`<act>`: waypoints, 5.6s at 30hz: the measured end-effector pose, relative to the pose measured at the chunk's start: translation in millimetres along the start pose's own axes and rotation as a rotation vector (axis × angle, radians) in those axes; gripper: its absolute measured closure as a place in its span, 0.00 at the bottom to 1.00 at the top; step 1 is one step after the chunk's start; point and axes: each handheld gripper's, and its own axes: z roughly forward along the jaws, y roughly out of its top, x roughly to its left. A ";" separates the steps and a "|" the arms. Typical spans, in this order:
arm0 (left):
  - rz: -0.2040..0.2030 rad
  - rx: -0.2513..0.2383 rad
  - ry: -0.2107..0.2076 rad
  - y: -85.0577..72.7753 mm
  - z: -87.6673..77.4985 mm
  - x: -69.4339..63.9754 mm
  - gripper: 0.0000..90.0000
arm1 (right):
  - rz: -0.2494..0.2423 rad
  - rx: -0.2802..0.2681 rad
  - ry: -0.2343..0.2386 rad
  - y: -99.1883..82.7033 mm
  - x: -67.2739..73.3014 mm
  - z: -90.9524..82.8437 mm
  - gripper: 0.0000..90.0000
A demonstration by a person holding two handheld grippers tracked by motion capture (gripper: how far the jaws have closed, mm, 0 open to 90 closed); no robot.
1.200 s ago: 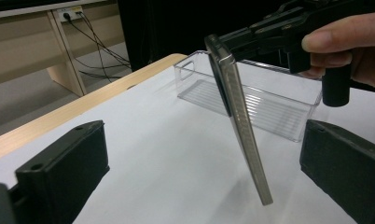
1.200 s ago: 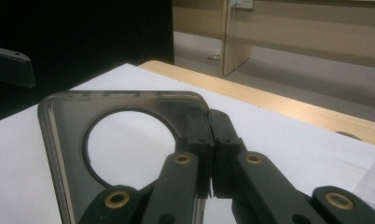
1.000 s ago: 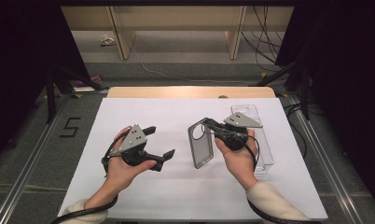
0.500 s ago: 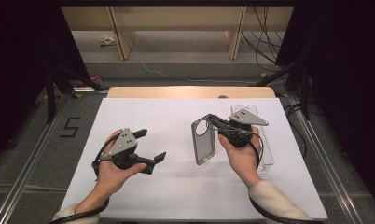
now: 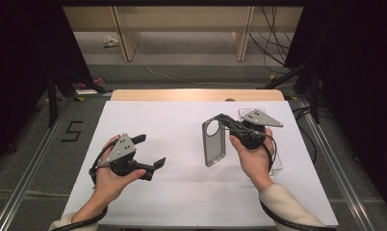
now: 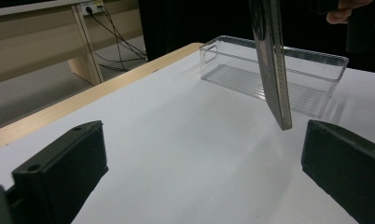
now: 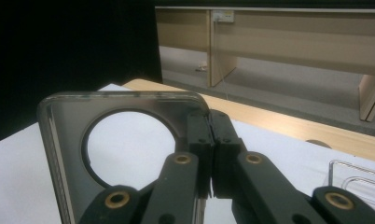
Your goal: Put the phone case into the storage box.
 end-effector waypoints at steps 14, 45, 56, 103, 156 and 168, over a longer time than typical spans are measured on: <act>-0.004 0.008 0.015 -4.9 -3.7 3.9 0.00 | 0.013 -0.014 -0.016 4.0 -7.4 -3.4 0.99; -0.014 0.012 0.020 -8.1 -2.4 6.7 0.00 | 0.034 -0.056 -0.077 15.5 -28.7 -15.9 0.99; -0.014 0.012 0.021 -8.1 -2.5 7.0 0.00 | 0.045 -0.069 -0.097 18.2 -36.0 -19.9 0.99; -0.017 0.007 0.024 -8.2 -3.1 8.2 0.00 | 0.089 -0.111 -0.171 26.1 -63.6 -35.2 0.99; -0.022 0.011 0.029 -9.0 -2.1 8.6 0.00 | 0.121 -0.125 -0.218 27.4 -83.6 -43.8 0.99; -0.022 0.011 0.028 -9.0 -2.0 8.5 0.00 | 0.123 -0.126 -0.230 27.0 -87.8 -45.2 0.99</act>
